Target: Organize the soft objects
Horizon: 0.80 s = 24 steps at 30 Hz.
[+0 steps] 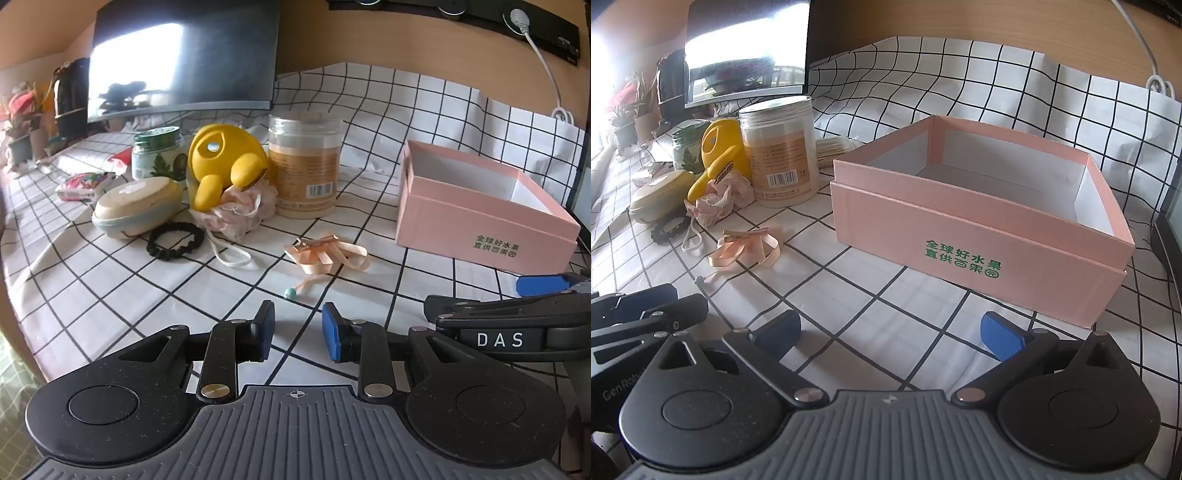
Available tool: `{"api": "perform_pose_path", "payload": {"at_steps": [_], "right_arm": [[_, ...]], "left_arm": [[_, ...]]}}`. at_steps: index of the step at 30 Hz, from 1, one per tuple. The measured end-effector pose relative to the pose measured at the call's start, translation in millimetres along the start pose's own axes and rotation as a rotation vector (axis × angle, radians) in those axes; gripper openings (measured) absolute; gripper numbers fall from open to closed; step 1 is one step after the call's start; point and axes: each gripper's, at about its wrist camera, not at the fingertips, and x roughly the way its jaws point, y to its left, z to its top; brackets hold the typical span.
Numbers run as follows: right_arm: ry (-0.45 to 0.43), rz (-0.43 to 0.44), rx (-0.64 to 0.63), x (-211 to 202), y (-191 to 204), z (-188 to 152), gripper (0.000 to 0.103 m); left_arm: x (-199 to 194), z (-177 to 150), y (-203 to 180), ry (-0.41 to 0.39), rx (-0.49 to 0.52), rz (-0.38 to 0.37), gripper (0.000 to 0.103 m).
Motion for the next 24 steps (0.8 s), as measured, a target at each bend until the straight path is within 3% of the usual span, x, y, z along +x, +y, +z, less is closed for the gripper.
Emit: {"api": "perform_pose_path", "payload": {"at_steps": [24], "right_arm": [[0.0,0.0,0.0,0.3,0.4,-0.4,0.103]], "left_arm": [[-0.6,0.1,0.6,0.0,0.003,0.003,0.032]]}}
